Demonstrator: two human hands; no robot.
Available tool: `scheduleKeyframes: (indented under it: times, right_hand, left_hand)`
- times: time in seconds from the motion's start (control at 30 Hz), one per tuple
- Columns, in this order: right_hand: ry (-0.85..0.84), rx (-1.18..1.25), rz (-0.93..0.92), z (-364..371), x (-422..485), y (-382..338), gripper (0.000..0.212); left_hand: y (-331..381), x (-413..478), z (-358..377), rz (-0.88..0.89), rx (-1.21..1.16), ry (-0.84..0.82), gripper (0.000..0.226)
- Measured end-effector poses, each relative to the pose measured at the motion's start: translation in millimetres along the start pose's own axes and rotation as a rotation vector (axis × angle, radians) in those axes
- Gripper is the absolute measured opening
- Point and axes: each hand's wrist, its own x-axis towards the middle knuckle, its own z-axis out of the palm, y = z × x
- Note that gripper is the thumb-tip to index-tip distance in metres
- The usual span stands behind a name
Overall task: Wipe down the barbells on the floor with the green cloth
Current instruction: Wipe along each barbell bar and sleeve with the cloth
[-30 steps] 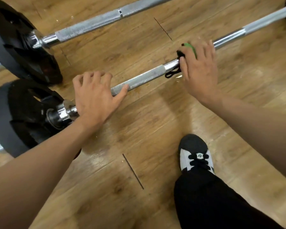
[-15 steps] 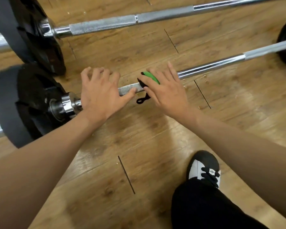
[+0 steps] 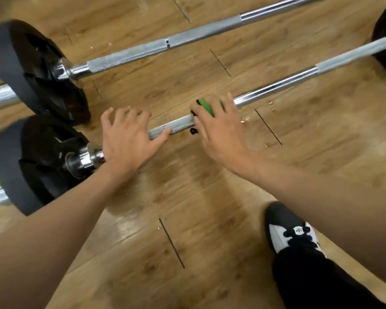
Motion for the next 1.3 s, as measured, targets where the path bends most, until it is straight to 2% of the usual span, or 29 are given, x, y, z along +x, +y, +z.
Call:
scheduleKeyframes:
  times: [0.1,0.2,0.23,0.3,0.43,0.53,0.67,0.8,0.97,1.1,1.2,1.3]
  right_hand:
    - [-0.012,0.025,-0.218,13.5,1.3,-20.6,0.037]
    - [-0.030,-0.093,-0.401,0.9,9.3,35.1,0.039]
    - [-0.003,-0.099,-0.374,-2.0,10.6,57.5,0.037]
    - [0.079,-0.075,-0.192,-9.9,11.1,103.2,0.034]
    - [0.070,-0.030,0.066,-27.8,11.5,163.9,0.029]
    - [0.086,0.050,0.093,-19.3,16.2,142.4,0.030]
    - [0.068,0.251,-0.178,4.9,19.8,63.9,0.020]
    - [0.049,0.359,-0.120,17.2,21.1,5.9,0.012]
    - [0.066,0.402,-0.173,20.1,20.7,14.9,0.016]
    - [0.032,0.392,-0.164,16.1,22.2,13.0,0.012]
    - [0.058,0.335,-0.276,17.2,25.6,26.2,0.016]
    - [0.099,0.240,-0.399,13.0,31.1,57.2,0.022]
  left_hand:
    - [0.5,-2.8,-3.3,0.018,-0.015,0.013,0.084]
    - [0.8,-1.1,-3.8,0.016,-0.042,0.010,0.087]
    - [-0.7,-1.6,-2.7,0.009,-0.042,0.022,0.087]
    - [-1.9,-1.3,-0.4,0.000,-0.036,0.045,0.087]
    - [-0.5,2.2,-1.6,-0.015,-0.024,-0.021,0.085]
    - [0.7,5.5,-3.1,-0.033,-0.013,-0.070,0.085]
    - [0.7,7.4,-8.1,-0.069,0.034,-0.182,0.090]
    - [8.3,9.3,-13.7,-0.095,0.092,-0.248,0.087]
    - [8.3,8.4,-19.1,-0.108,0.068,-0.325,0.099]
    - [11.2,9.5,-22.9,-0.075,-0.022,-0.304,0.088]
    - [20.1,10.1,-21.7,0.022,-0.082,-0.261,0.077]
    - [21.8,14.7,-21.1,0.173,-0.069,-0.271,0.075]
